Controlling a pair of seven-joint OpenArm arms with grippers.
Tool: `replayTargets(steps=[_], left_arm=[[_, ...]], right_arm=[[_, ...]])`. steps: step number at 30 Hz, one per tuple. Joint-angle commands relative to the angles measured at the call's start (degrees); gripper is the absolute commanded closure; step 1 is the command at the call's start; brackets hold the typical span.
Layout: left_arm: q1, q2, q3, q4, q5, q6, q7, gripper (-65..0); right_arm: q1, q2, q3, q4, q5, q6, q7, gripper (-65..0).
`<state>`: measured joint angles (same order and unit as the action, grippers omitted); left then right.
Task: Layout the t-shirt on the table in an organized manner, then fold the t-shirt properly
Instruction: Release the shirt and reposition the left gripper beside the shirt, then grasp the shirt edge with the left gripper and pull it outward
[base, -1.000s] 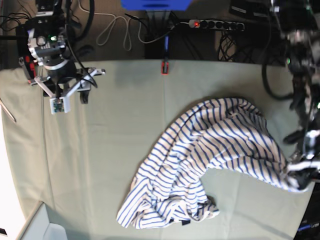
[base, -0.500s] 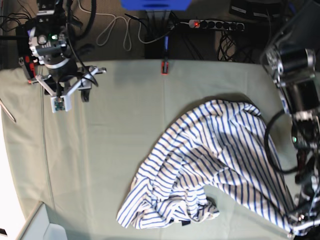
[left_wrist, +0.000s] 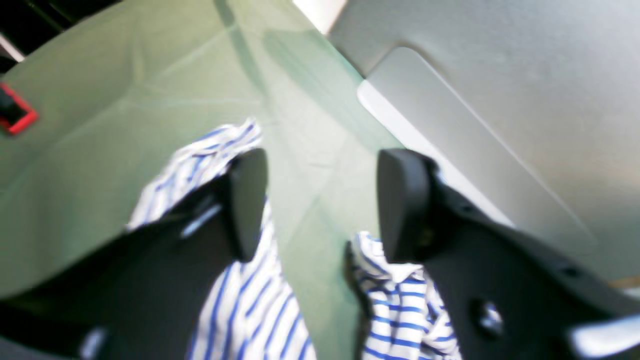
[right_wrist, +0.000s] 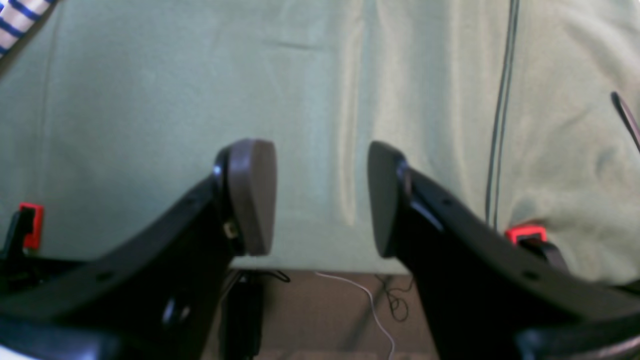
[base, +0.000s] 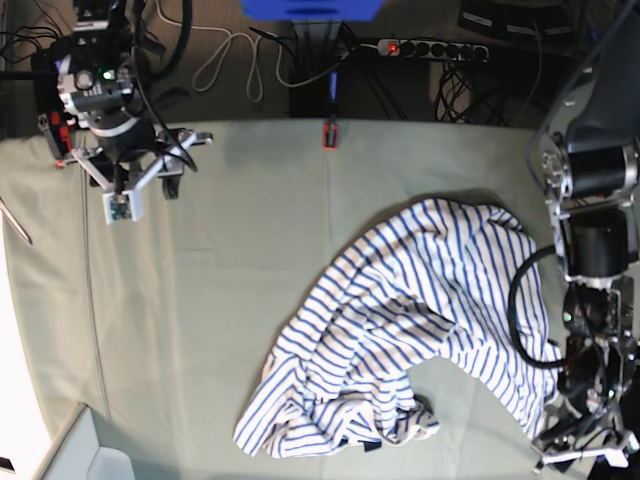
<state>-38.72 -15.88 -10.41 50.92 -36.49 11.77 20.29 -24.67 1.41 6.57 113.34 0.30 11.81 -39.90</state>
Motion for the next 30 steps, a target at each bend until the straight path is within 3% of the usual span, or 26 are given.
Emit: replayTargets(steps=[1,12,16,20,30], left_arm=[[-1.06,-0.6,-0.09,2.93,-0.21,-0.65,-1.35,-35.5],[36.92,-0.34,-0.97,38.53,-0.21,-0.3,-1.44,-35.5],[48.96,5.29,-8.53,42.75,-0.13,-0.56,-1.44,-35.8],[52.65,10.3,-15.12,39.85,0.14,-0.65,-1.0,-35.8],[49.49,10.56,-13.1,30.62,0.4,-0.65,-0.82,-35.7]], right_arm=[[0.18,0.22,0.07,1.08,0.19,0.45,1.17,-30.6],[0.97,0.39,-0.02,1.08,0.19,0.54,1.7,-30.6],[1.59,0.48,-0.02,0.99,0.19,0.54,1.7,-30.6],[1.59,0.48,-0.11,0.99,0.28,0.54,1.7,-30.6],[1.68,0.66,-0.11,0.99,0.36,0.54,1.7,-30.6]])
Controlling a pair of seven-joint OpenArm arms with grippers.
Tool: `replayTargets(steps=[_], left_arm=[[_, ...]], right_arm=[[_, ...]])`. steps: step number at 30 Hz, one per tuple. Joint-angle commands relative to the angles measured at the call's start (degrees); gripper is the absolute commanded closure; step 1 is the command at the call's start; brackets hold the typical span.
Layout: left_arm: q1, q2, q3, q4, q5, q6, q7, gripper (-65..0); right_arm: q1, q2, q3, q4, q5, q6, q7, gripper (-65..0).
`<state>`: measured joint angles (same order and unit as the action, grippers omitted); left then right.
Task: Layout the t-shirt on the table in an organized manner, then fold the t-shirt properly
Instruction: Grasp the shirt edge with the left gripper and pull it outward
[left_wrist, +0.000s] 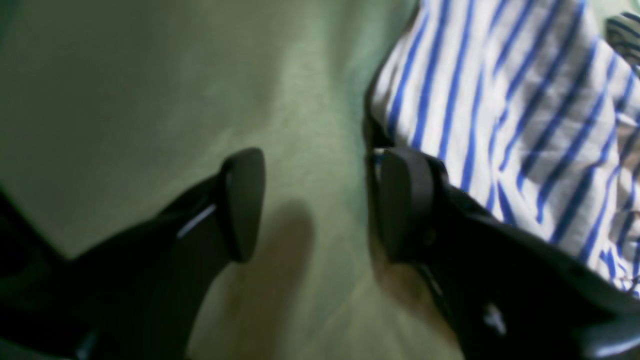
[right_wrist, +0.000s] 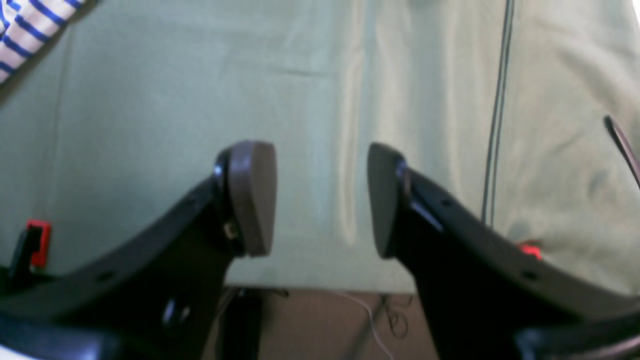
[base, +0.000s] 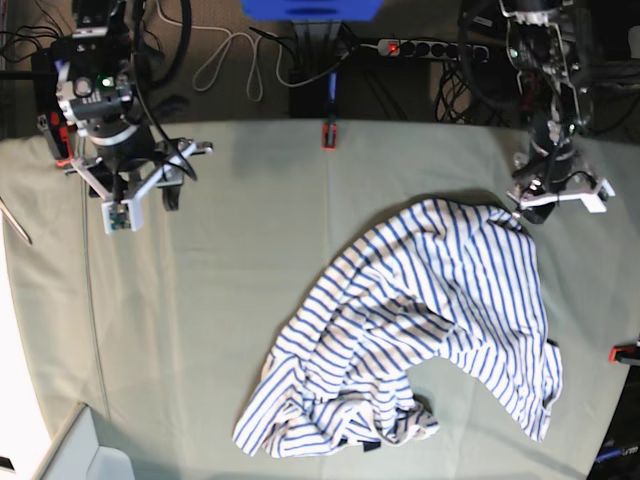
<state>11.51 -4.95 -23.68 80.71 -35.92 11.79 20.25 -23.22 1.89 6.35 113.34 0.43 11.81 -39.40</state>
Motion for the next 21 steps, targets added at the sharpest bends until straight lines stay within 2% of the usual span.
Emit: replayTargets(steps=[1,7,11,17,21], left_arm=[[-1.44,-0.72,0.78,-0.31,-0.17,-0.67,-0.78,-35.7],[-4.17,-1.51,6.14,-4.36,-0.17,-0.67,-1.04,-35.7],[-4.34,-1.07,6.41,-5.23,-0.17,-0.58,-1.31,-34.9],[-4.69,-1.34,6.5,-5.94,-0.17,-0.67,-1.31,-24.0],[-4.69,-1.34,6.58,-6.03,-0.17,-0.67,-1.31,-22.4]], right_arm=[[0.23,0.18,0.11,0.99,0.23,0.54,1.2,-30.6],[-0.03,0.26,0.38,0.99,0.23,0.54,1.2,-30.6],[-0.12,0.26,0.46,0.99,0.06,0.54,1.2,-30.6],[-0.03,1.05,0.55,0.99,0.06,0.54,1.2,-30.6],[0.06,1.05,0.55,0.99,0.06,0.54,1.2,-30.6]])
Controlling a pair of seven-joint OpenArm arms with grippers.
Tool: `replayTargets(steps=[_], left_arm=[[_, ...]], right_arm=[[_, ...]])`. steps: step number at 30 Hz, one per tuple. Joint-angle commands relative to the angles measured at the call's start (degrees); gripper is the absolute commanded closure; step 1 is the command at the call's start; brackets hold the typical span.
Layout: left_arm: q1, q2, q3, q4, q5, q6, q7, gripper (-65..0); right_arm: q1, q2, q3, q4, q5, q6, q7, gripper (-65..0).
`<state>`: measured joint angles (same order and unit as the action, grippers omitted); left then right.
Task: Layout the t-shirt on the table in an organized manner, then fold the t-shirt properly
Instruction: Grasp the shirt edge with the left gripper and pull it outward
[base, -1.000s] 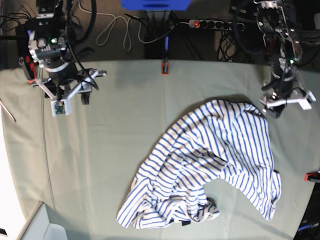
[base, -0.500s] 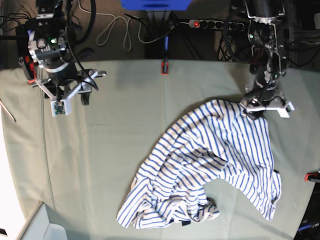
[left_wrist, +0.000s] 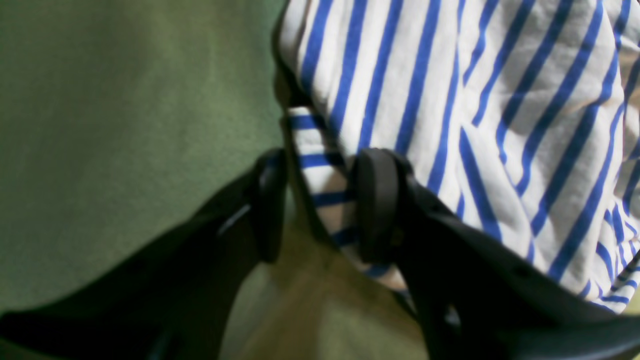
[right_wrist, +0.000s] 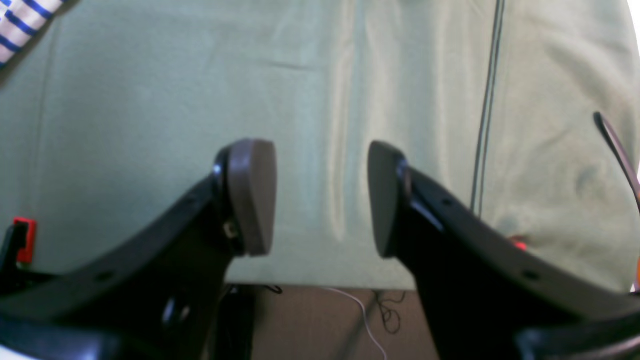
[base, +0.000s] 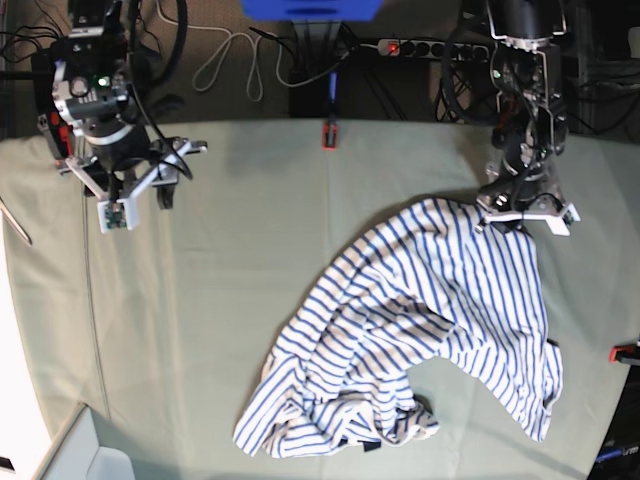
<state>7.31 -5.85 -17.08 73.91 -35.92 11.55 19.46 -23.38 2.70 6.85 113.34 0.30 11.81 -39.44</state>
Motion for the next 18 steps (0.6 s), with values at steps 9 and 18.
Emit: replayTargets(steps=[9,18], left_arm=[[-0.15,-0.44,-0.28,1.48,-0.61,-0.43,-0.34,0.0],[11.28,0.0,-5.56,23.89,-0.87,-0.34,-0.08,0.0]], right_arm=[[0.3,0.16,-0.13,0.99,0.19,0.54,1.24,-30.6],[0.3,0.16,-0.21,0.99,0.36,0.54,1.33,-30.6]])
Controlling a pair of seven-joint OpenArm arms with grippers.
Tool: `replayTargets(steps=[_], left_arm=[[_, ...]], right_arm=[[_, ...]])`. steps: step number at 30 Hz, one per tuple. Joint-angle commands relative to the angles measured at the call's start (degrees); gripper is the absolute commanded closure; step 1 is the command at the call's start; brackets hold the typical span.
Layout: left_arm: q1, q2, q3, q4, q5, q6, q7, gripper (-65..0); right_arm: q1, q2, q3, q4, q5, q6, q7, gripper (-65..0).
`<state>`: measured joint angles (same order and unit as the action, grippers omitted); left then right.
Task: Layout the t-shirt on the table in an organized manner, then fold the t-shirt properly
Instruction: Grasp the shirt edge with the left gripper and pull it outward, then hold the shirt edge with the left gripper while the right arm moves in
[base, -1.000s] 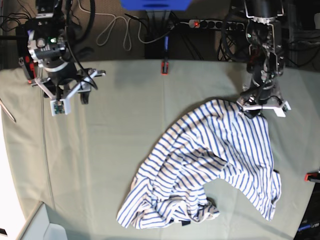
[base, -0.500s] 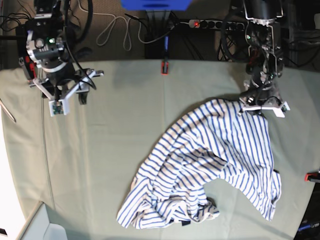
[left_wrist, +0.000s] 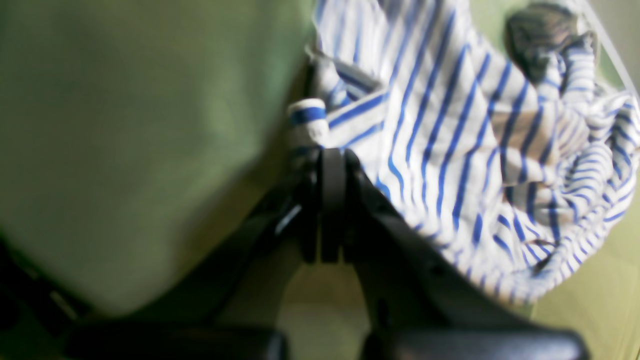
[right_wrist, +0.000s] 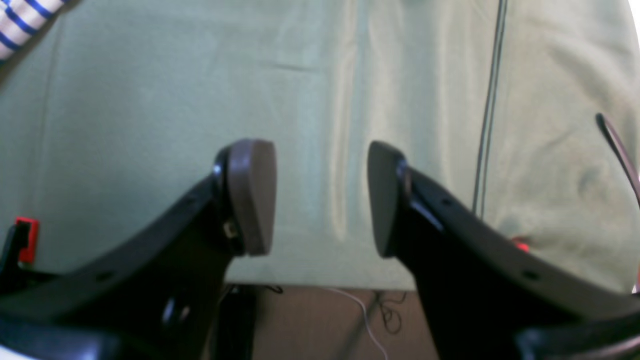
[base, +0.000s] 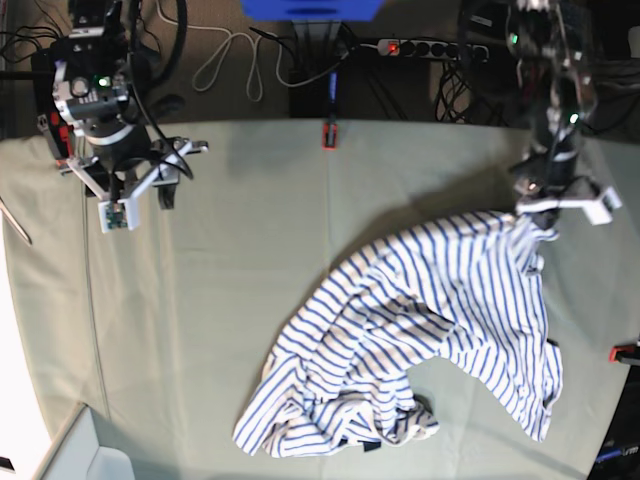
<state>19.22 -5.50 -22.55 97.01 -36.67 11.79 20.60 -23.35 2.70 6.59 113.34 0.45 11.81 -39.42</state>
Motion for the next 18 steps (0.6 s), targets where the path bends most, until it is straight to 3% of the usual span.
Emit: replayTargets(steps=[1,6,14,18], left_arm=[[0.95,-0.35,-1.32,3.16,-0.13,-0.58,-1.22,0.0],[8.51,-0.35,-6.86,10.72,-0.13,-0.58,-1.39,0.0],[13.08,2.02,-11.87,7.21,-0.13,-0.67,-1.66,0.0],[11.68,3.26,-12.05,4.66,-0.13,-0.67,-1.3,0.0]], right_arm=[[0.28,0.16,0.05,0.99,0.3,0.54,1.31,-30.6],[1.07,-0.02,-0.04,0.99,0.3,0.54,1.31,-30.6],[1.51,-0.02,-0.13,0.99,0.3,0.8,1.31,-30.6],[1.51,-0.11,-0.74,0.99,0.3,5.64,1.31,-30.6]])
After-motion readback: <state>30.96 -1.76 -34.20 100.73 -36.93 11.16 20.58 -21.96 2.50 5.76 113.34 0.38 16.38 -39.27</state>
